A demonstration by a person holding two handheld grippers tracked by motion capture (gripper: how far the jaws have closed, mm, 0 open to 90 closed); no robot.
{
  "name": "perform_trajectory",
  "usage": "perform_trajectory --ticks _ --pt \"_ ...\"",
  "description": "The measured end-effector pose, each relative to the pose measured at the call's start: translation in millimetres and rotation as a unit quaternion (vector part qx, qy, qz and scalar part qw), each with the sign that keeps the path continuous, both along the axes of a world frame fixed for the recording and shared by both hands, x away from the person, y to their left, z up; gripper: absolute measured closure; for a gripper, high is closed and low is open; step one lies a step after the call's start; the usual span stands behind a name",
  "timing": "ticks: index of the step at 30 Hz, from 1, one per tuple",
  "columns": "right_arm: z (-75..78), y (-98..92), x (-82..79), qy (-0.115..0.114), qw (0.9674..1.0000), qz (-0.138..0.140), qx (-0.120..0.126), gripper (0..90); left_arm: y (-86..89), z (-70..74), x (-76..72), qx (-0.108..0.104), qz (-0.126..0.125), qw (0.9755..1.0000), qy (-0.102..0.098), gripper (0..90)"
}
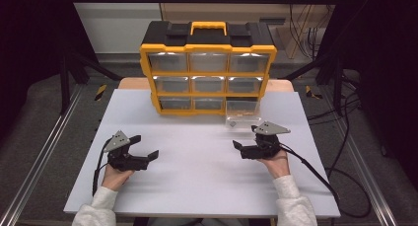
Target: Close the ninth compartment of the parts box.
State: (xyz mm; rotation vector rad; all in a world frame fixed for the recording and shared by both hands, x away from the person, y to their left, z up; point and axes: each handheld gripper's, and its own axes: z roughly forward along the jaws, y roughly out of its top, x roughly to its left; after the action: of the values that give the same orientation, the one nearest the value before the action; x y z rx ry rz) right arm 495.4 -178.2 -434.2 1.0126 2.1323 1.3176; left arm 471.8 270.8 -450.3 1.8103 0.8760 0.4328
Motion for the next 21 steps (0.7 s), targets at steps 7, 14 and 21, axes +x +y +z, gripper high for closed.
perform_trajectory --ticks 7,14,21 --pt "-1.6 1.6 3.9 0.002 0.9999 -0.002 -0.011 23.3 0.6 -0.8 0.4 0.000 0.001 1.0000 0.000 1.8" --pt "-3.1 3.5 8.3 0.008 0.9999 -0.001 -0.013 36.8 1.5 -0.7 0.6 -0.001 0.001 1.0000 0.001 1.8" --pt "-3.1 6.8 11.5 0.009 0.9998 0.001 -0.017 46.4 1.1 -1.4 0.9 0.001 0.000 1.0000 0.001 1.8"
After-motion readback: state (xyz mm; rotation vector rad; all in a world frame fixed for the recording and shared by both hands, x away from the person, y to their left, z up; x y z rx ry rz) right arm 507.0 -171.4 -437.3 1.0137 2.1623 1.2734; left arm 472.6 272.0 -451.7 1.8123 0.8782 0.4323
